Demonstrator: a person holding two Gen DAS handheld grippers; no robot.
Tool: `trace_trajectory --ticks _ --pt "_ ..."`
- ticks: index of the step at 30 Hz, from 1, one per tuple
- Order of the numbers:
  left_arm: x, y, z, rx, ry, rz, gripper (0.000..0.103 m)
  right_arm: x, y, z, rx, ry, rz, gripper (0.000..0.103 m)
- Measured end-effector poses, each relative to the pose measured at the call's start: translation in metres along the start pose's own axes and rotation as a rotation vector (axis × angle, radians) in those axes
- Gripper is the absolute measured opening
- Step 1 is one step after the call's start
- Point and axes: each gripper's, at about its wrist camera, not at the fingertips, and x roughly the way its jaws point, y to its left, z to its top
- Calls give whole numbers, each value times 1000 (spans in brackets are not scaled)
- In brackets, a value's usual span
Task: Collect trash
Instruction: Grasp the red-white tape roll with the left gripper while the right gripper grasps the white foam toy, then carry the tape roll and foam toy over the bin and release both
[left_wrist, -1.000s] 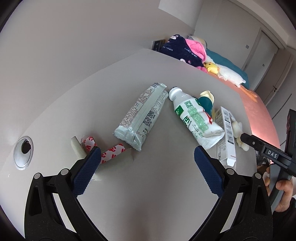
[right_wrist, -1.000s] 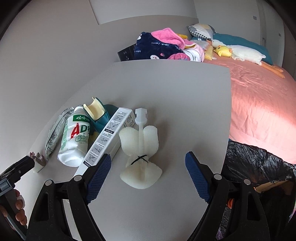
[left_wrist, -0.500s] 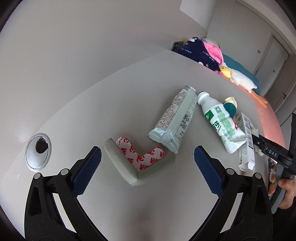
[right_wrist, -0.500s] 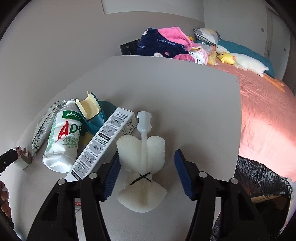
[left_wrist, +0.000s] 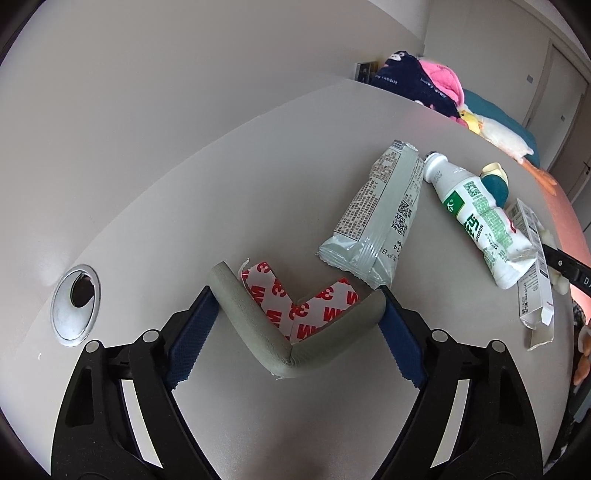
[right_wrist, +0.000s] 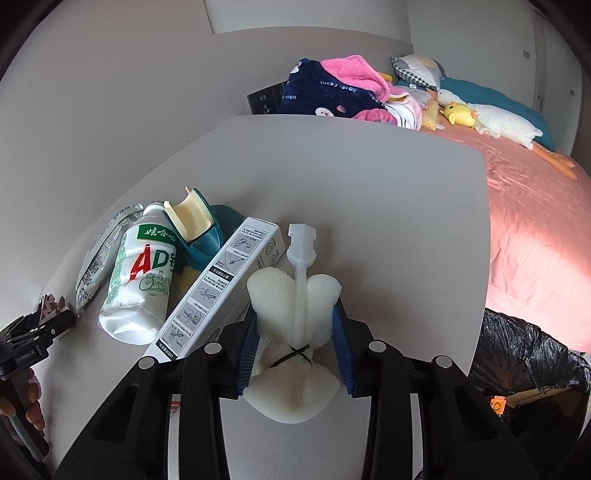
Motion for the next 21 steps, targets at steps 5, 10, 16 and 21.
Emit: trace_trajectory --ticks 5,10,16,21 --pt "-2 1 -3 -1 -3 1 80 -10 -2 -4 9 -9 9 38" --pt "-12 -3 -4 0 -21 -4 80 -20 -5 -5 15 -14 13 38" --pt "-27 -16 -9 13 -39 -22 80 -35 -6 -7 20 -29 20 38" --pt "-40 -26 -15 20 -45 -39 80 -50 -8 -13 22 -41 32 38"
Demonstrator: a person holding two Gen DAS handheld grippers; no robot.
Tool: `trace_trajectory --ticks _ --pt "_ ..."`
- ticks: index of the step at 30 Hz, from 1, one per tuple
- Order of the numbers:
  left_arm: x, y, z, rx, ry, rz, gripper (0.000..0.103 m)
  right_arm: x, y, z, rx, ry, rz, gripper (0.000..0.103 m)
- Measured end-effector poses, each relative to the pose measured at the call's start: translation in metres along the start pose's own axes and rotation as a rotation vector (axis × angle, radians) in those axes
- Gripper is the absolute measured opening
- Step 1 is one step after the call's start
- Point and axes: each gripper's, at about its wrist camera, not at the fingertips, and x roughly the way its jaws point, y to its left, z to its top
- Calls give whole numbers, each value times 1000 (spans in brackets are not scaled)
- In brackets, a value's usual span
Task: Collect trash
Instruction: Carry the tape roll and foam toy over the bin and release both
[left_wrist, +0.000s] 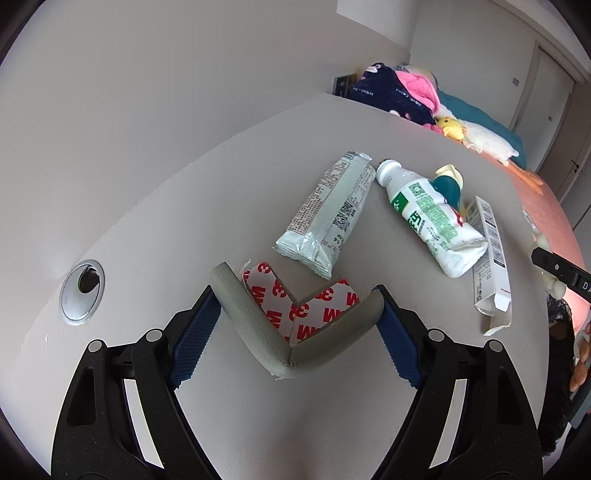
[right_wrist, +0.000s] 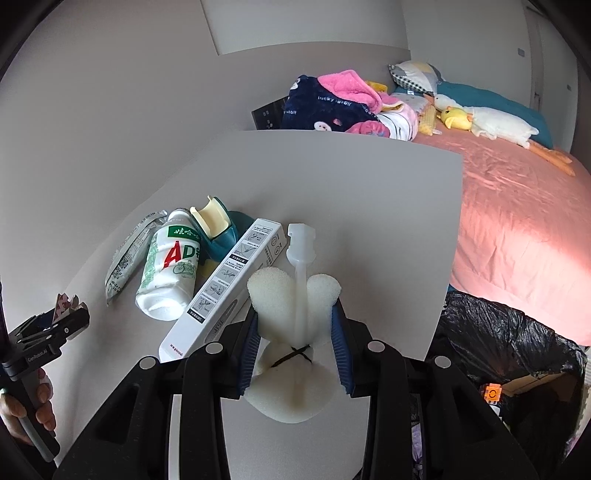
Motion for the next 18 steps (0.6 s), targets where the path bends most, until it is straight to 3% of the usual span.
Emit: trace_trajectory --ticks 18 --pt "-37 -63 -14 68 -40 -83 80 -58 -15 -24 10 -54 5 38"
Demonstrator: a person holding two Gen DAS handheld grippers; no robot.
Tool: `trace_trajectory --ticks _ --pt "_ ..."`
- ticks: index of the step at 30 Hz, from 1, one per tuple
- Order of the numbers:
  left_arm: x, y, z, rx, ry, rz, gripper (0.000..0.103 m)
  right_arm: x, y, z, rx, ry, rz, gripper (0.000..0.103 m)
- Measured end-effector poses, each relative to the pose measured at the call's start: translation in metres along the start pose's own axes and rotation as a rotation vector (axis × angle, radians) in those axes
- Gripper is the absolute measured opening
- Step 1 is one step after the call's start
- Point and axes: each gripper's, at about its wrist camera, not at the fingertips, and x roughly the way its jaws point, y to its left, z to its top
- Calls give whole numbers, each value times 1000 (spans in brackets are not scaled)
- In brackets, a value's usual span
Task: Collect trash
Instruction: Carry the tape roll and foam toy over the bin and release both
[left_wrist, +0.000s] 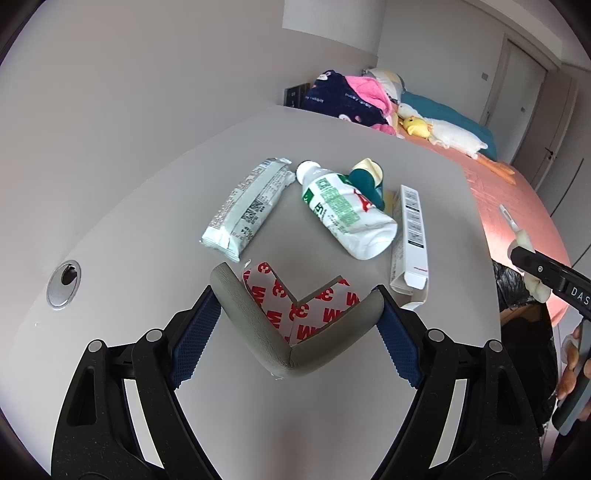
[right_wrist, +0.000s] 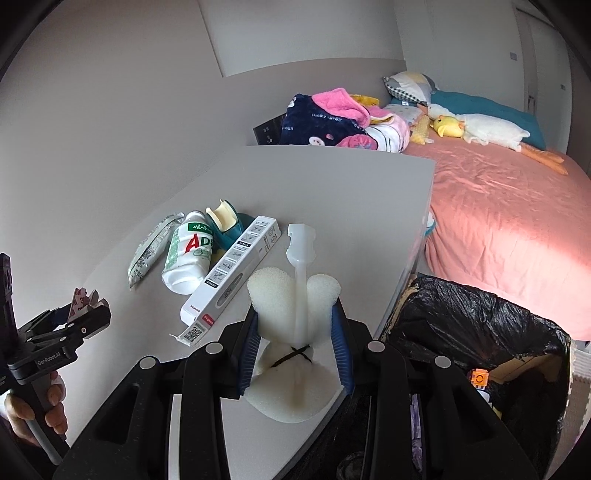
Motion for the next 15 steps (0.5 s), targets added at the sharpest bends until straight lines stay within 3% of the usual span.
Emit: trace_trajectory --ticks 15 --pt "-11 -63 -4 87 -15 -70 80 -41 -26 -16 29 -43 -17 38"
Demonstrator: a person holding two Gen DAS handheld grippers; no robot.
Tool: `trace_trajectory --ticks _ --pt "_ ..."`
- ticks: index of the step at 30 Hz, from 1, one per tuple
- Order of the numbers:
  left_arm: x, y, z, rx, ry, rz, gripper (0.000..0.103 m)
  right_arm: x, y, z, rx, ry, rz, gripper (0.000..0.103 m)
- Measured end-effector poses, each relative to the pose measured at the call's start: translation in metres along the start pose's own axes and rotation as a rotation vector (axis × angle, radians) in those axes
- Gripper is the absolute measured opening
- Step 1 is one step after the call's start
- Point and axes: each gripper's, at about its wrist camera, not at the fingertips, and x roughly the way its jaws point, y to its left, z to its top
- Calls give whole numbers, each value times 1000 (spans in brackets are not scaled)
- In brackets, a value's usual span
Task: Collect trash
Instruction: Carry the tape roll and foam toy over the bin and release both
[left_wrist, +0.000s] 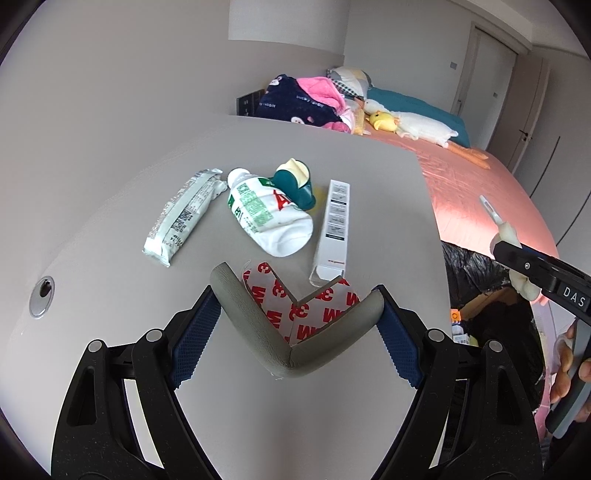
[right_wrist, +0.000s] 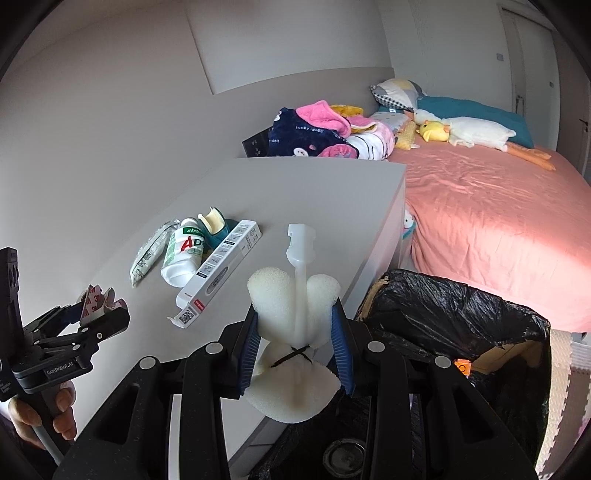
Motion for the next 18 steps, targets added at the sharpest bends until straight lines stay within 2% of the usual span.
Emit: trace_trajectory --ticks 18 --pt "-2 -72 1 105 2 -81 80 -38 -43 -12 57 -42 -45 38"
